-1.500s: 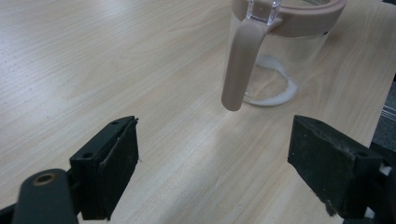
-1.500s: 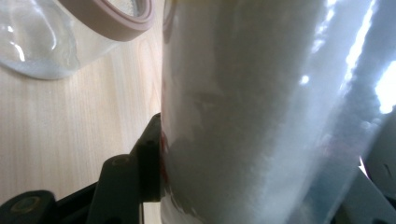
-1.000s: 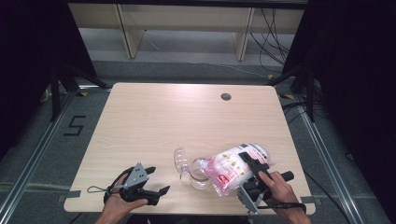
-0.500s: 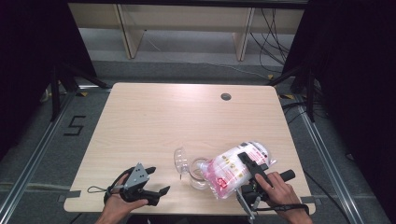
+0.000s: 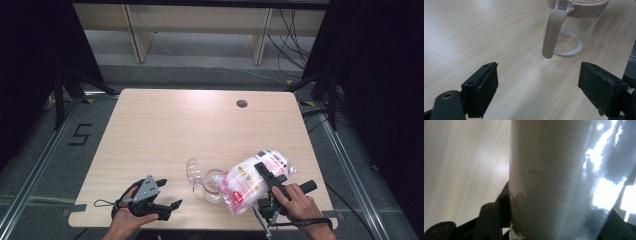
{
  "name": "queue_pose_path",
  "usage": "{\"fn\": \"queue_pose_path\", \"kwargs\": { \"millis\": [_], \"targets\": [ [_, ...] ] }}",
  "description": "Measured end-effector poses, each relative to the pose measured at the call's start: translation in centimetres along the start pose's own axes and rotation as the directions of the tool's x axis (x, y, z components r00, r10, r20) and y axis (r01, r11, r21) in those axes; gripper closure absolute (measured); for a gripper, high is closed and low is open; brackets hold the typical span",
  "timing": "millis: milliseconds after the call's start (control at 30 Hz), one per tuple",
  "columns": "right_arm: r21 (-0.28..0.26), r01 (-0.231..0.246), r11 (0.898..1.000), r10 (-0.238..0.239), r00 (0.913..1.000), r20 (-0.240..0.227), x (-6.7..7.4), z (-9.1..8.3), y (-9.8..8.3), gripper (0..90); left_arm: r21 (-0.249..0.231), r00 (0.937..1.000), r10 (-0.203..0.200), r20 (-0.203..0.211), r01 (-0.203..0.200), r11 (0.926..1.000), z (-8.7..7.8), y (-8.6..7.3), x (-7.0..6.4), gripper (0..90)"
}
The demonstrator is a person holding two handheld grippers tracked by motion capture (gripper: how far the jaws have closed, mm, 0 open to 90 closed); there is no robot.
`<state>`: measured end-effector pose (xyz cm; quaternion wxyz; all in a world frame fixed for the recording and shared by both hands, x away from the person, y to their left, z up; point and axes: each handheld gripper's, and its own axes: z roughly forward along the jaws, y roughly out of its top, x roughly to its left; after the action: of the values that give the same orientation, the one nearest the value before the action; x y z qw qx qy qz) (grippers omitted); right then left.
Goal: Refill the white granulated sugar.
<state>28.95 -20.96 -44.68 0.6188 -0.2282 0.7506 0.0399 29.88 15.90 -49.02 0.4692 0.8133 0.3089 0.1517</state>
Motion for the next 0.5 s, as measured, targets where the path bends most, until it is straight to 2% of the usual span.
{"fn": "queue_pose_path", "kwargs": {
  "millis": [67,233,300,333,367,433,467,500],
  "targets": [
    [-0.001,0.005,1.0,-0.005,1.0,0.0,-0.03,-0.01,0.0,49.6,-0.004,0.9999,-0.014,-0.001,0.014,0.9999,0.07,-0.03,-0.06,15.9],
    [0.016,0.012,1.0,-0.012,0.9999,0.003,0.1,-0.13,-0.01,49.8,-0.004,0.9999,-0.013,-0.002,0.013,0.9999,0.03,-0.02,-0.03,15.9],
    [0.024,0.012,1.0,-0.011,0.9999,-0.005,0.17,-0.17,0.0,49.9,-0.003,1.0,0.0,-0.003,0.0,1.0,0.01,-0.01,0.05,15.9],
    [0.028,0.037,0.999,-0.037,0.9993,-0.005,-0.01,-0.18,0.07,50.0,-0.004,1.0,-0.001,-0.003,0.001,1.0,0.01,-0.01,0.05,15.9],
    [0.047,0.022,0.999,-0.022,0.9997,-0.014,0.15,-0.29,0.08,50.0,0.003,0.9999,0.01,-0.003,-0.01,0.9999,-0.04,0.0,0.12,15.9],
    [0.045,0.016,0.999,-0.016,0.9999,0.0,0.23,-0.28,0.05,50.1,0.003,0.9998,0.021,-0.002,-0.021,0.9998,-0.04,0.03,0.19,15.9],
    [0.038,0.03,0.999,-0.03,0.9996,0.0,0.05,-0.23,0.01,50.2,0.002,1.0,-0.006,-0.003,0.006,1.0,0.0,-0.04,0.02,15.9],
    [0.046,0.026,0.999,-0.026,0.9997,-0.001,0.09,-0.27,0.01,50.2,0.002,1.0,-0.007,-0.002,0.007,1.0,0.01,-0.05,0.0,15.9]
  ]
}}
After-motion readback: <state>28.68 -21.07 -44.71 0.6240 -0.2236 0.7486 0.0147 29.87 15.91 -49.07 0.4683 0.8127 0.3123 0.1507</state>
